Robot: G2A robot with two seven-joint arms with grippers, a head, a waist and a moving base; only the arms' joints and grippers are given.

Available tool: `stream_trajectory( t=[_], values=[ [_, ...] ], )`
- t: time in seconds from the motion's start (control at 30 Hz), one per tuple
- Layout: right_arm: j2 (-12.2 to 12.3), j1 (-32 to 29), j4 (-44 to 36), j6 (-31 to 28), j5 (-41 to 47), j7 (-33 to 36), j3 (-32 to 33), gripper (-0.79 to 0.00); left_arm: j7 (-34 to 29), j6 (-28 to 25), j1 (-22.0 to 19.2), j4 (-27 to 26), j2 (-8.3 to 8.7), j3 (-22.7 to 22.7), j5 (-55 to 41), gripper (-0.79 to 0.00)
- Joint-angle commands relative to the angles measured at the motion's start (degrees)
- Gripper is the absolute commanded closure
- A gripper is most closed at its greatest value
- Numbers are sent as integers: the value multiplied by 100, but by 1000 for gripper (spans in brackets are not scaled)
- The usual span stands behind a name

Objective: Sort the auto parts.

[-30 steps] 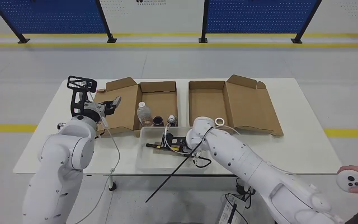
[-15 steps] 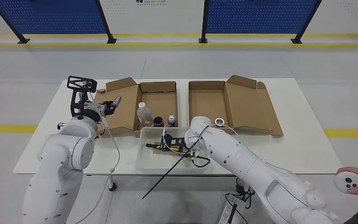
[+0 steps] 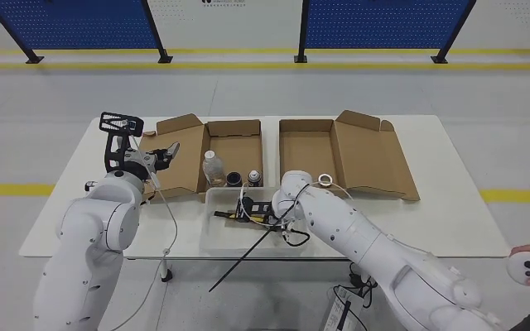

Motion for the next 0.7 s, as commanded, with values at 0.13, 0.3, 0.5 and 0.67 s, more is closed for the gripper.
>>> stream_trajectory(
  t=[0.13,0.3,0.5,0.67],
  values=[
    [154,-190,-489,123,-73,67,237,0,0,0,0,0,0,0,0,-785],
    [346,-394,-1048,215,-135,119,593,0,0,0,0,0,0,0,0,-785],
    [568,-705,-1820,216,-189,299,1008,0,0,0,0,0,0,0,0,-785],
    [750,-1046,-2424,238,-86,256,1453,0,0,0,0,0,0,0,0,-785]
  ],
)
